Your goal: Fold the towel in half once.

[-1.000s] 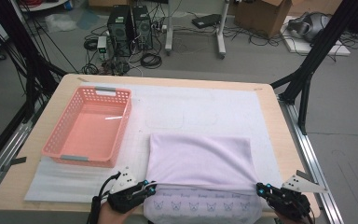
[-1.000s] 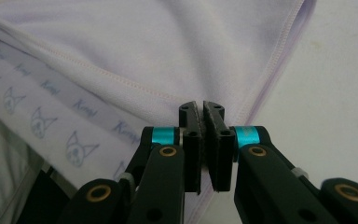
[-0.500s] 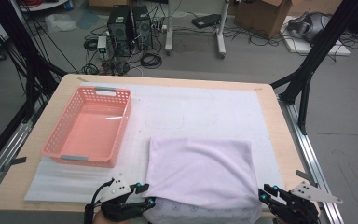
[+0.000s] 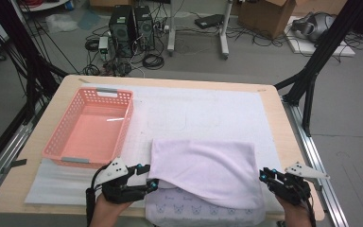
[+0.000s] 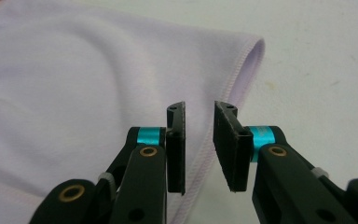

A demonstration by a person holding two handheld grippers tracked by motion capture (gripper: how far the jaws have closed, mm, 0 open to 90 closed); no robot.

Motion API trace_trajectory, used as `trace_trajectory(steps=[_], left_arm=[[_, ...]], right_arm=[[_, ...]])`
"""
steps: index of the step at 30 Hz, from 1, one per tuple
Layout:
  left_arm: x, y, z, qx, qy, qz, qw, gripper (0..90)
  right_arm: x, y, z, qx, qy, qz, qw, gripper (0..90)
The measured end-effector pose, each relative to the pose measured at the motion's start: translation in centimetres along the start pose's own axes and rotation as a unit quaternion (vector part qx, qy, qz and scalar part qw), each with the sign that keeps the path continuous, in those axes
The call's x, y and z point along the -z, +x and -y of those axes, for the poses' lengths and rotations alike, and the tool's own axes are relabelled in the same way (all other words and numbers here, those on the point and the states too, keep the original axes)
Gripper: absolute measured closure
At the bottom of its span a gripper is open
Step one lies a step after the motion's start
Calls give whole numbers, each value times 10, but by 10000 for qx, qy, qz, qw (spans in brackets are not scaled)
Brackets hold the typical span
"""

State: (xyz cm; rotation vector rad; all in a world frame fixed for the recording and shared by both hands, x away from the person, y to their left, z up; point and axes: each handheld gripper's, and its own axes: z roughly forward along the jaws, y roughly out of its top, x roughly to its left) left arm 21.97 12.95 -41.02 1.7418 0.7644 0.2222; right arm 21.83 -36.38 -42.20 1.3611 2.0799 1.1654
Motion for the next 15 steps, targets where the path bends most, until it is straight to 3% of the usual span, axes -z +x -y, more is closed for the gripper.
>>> trace_trajectory(steps=[4,10,12,15], left_arm=[[-12,9,0,123,209,-114,9996,415],[-25,20,-3,270,348,-242,9987,412],[-28,24,-5,340,316,-337,9984,412],[-35,32,-7,397,340,-421,9977,410]], right_arm=[[-20,-3,-5,6,160,-136,9998,710],[-56,6,-13,356,579,-129,9976,574],[-62,7,-15,586,631,-5,9963,602],[-62,0,-21,623,777,515,9937,636]])
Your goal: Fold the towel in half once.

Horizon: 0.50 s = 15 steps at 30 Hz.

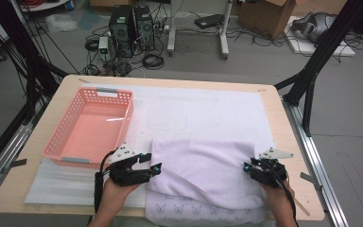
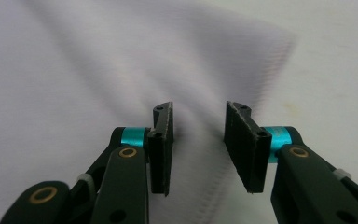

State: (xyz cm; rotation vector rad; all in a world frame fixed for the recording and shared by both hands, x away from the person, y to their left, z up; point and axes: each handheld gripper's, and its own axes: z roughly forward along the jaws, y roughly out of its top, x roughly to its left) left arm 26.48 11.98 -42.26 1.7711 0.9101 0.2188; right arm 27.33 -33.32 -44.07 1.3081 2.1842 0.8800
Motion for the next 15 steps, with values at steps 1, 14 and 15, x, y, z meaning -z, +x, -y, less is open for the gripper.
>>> trace_trajectory(steps=[1,14,15], left_arm=[[-4,2,-1,12,9,-36,10000,410],[-54,33,-11,87,270,-692,9972,470],[-57,36,-11,96,278,-727,9969,473]], right_arm=[[0,-4,-1,-125,25,13,9999,667],[-26,-14,-23,23,-181,-655,9977,702],[-30,-13,-24,78,-107,-606,9981,710]])
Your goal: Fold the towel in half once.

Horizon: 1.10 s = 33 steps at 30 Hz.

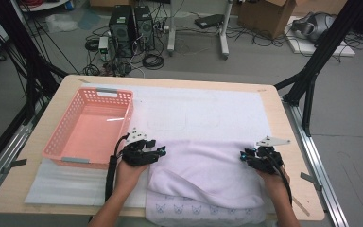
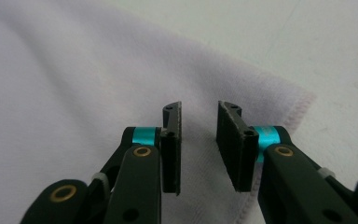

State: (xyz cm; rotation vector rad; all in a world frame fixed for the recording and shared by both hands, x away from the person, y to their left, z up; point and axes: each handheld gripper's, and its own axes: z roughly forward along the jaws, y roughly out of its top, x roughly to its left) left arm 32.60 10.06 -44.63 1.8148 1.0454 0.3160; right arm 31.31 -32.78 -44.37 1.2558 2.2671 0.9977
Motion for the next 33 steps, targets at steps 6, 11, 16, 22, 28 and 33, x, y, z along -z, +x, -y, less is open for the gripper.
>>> trace_trajectory(steps=[6,11,16,22,28,33], left_arm=[[-8,10,1,437,183,-381,9981,542],[-9,11,1,594,237,-711,9954,434],[-11,9,-1,441,367,-715,9958,419],[-14,4,-3,-248,563,-894,9941,501],[-15,0,-2,-460,528,-679,9952,772],[-15,5,-2,-134,531,-477,9974,858]], right_arm=[[0,-17,0,-333,-23,536,9980,765],[3,-17,1,-533,-69,628,9966,697],[10,-17,3,-609,-243,707,9953,477],[2,-19,7,-715,-52,638,9954,393],[4,-21,7,-740,-71,595,9955,523],[3,-19,7,-720,-98,85,9973,837]])
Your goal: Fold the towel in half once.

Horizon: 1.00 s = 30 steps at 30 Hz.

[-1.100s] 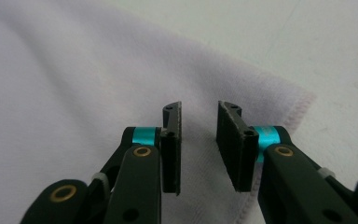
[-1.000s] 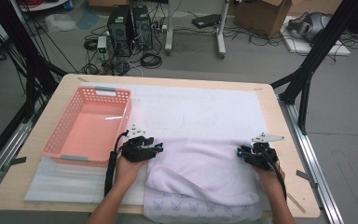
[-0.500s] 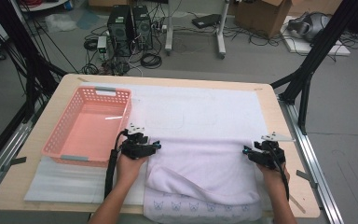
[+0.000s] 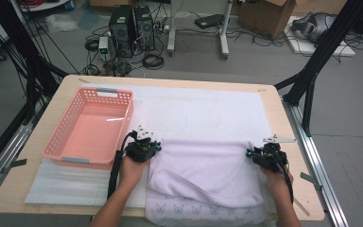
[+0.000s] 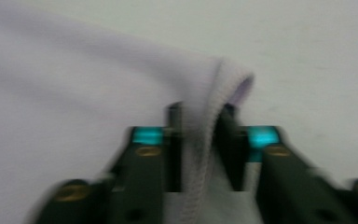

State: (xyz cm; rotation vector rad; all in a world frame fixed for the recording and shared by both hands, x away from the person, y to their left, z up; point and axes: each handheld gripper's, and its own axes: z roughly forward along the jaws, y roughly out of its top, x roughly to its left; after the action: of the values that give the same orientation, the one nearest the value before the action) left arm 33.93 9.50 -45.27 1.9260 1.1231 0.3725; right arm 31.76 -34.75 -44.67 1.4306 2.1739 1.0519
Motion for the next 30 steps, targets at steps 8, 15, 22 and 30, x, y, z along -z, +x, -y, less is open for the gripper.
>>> trace_trajectory(steps=[8,15,22,30], left_arm=[[1,6,-29,137,-406,-85,9990,866],[-17,23,-62,330,-493,-246,9979,866],[-44,39,-76,329,-367,-338,9982,865],[-61,57,-95,424,-311,-407,9978,864]], right_arm=[[3,-5,-7,-93,-400,80,9991,861],[-5,-22,-33,-260,-669,219,9972,861],[-27,-36,-64,-71,-611,418,9972,860],[-53,-48,-83,-114,-515,554,9971,859]])
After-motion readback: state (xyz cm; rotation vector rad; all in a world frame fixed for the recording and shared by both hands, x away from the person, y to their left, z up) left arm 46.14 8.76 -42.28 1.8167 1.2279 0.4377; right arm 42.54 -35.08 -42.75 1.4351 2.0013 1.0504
